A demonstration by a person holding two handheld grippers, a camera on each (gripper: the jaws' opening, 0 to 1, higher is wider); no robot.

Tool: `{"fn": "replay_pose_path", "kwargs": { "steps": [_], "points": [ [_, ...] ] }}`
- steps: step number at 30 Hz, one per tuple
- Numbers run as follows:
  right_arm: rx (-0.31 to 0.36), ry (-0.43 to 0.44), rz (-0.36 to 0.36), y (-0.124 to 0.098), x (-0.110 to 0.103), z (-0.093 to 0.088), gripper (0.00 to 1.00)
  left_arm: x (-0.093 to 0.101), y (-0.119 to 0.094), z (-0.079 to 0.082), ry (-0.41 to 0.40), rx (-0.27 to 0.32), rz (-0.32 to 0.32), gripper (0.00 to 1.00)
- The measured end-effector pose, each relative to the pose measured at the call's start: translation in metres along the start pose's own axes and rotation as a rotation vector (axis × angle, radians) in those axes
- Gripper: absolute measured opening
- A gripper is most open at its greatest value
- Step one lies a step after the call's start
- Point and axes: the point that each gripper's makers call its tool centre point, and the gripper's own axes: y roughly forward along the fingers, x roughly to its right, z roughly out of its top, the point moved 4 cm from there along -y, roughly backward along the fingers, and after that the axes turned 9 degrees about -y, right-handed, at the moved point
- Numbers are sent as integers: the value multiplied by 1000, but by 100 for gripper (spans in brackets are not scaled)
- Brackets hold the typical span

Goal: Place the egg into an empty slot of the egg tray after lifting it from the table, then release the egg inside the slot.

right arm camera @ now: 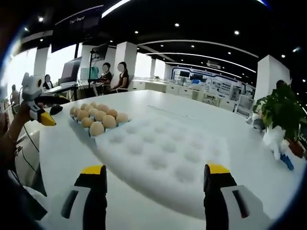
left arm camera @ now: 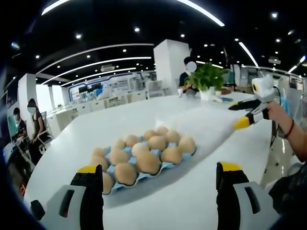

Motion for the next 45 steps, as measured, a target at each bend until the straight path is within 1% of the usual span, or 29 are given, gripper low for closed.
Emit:
{"fn": "replay_pose_path", "kwargs": {
  "steps": [5, 16, 18, 20, 22, 25, 31, 34, 40, 41, 45],
  "points": [
    [1, 4, 19, -9, -2, -3, 89, 3, -1, 0, 2, 0, -1, 100],
    [-17, -18, -7, -31, -1, -9, 90, 9, 0, -2, -2, -12, -19, 100],
    [-14, -13, -4, -35, -1, -9, 90, 11, 1, -2, -3, -12, -25, 100],
    [-8, 26, 21, -38, -4, -8, 90, 13, 0, -1, -4, -9, -28, 100],
    [8, 32, 26, -39, -3, -6, 90, 14, -1, 0, -3, -6, -27, 100],
    [8, 31, 9, -39, -1, -5, 90, 13, -1, 0, -3, -5, -24, 100],
    [-25, 49, 0, -37, -1, -14, 89, 12, -1, -2, -4, -11, -19, 100],
    [-38, 42, 1, -36, 2, -17, 89, 11, -2, -2, -5, -11, -17, 100],
    [-48, 48, -1, -34, 3, -22, 89, 10, -2, -3, -2, -15, -14, 100],
    [-51, 50, -1, -34, 0, -22, 89, 10, -2, -3, -2, -15, -14, 100],
    [-56, 52, -1, -34, -1, -24, 89, 11, -3, -3, -1, -14, -12, 100]
  ]
}}
